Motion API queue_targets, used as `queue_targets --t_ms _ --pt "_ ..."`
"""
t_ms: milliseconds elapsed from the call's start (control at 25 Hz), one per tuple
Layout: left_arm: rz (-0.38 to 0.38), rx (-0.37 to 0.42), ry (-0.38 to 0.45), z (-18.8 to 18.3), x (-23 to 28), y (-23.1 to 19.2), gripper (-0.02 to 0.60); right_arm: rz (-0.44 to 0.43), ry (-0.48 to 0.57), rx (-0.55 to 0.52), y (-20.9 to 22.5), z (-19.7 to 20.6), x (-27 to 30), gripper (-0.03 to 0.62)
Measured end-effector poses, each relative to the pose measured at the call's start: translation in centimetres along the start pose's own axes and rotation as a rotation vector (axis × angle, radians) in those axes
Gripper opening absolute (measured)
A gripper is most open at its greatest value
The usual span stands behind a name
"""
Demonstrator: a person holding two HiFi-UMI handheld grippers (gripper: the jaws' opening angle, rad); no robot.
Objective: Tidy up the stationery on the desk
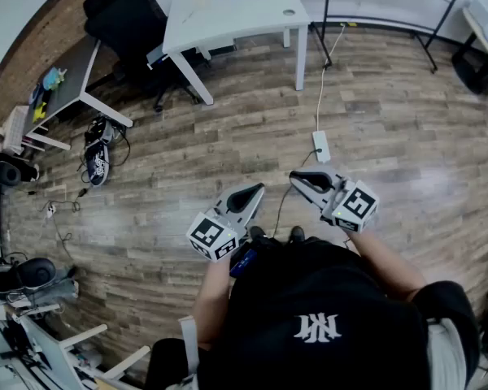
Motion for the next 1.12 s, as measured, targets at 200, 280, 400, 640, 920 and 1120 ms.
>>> queue_targets --t_ms 200,280,400,640,920,1120 --pt "0.002 -0.005 -0.012 0.5 0.0 -0.7 0.003 -0.002 -0.018 0.011 0.2 -0.3 0.2 0.043" --pt "-0.004 -0.010 -0.010 0.5 0.2 -0.8 0.003 0.000 -0.020 0.018 0.4 -0.1 0.1 0.043" --pt "-0.017 -0.022 -0.013 0.5 0.4 -0.8 0.003 0.001 -0.022 0.033 0.6 0.1 -0.1 0.043" --pt "-0.045 -0.020 -0.014 -0.2 0.4 -1.7 0.003 0.021 0.010 0.029 1.7 -0.5 -0.3 0.043" --pt "-0.066 -0.024 -0.006 -0.8 0.5 -1.9 0.003 0.002 0.029 0.051 2.1 -0.5 -0.7 0.043" --pt "-0.072 -0.042 -0.006 -1.3 0.5 -2.5 0.003 -0.023 0.047 0.076 2.3 -0.5 -0.5 0.043"
Point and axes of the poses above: the fingertips, and each gripper's own axes: x forward along the fingers, y to its right, z out of its underside, the point moved 1 cm from there along -x, backward along the fingers, and after that the axes turned 15 degrees about -x, right-handed, at the moved point
